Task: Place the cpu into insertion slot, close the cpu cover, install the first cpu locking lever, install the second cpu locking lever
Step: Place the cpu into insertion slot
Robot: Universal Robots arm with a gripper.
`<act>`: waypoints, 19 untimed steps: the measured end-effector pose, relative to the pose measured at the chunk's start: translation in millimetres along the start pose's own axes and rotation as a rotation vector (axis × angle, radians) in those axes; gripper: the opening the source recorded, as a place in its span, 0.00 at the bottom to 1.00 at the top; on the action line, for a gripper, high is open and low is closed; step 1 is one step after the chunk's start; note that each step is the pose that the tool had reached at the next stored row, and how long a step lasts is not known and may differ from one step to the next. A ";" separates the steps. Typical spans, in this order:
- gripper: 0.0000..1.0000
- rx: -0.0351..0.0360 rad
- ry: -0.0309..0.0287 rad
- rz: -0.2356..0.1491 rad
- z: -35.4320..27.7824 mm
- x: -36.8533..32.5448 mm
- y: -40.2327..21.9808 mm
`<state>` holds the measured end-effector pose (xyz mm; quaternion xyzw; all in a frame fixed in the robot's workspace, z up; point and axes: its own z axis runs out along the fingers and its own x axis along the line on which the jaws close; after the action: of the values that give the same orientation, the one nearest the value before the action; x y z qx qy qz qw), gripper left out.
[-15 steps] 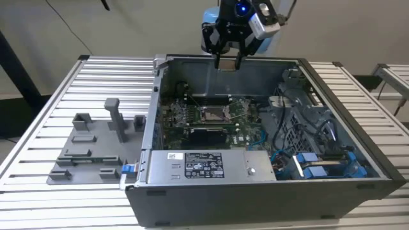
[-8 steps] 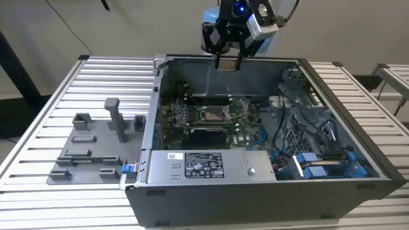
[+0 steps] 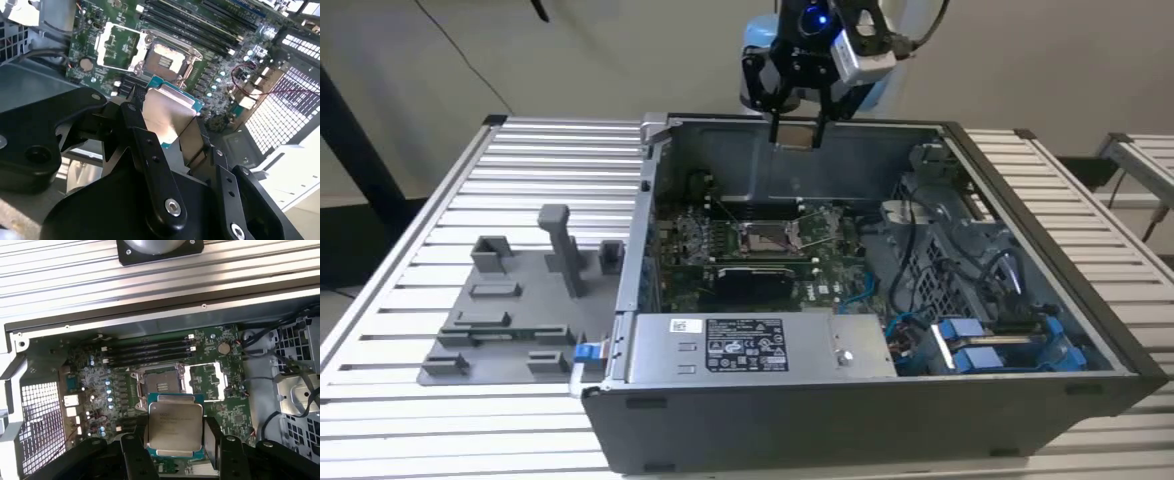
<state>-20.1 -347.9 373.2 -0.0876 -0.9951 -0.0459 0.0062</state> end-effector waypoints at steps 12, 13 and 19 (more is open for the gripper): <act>0.54 -0.0025 -0.0112 0.130 0.4 0.0 0.0; 0.54 -0.0026 -0.0120 0.139 0.4 0.0 -0.1; 0.54 -0.0042 -0.0176 0.201 1.3 0.0 0.0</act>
<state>-20.1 -347.8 371.9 -0.1874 -0.9812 -0.0463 0.0019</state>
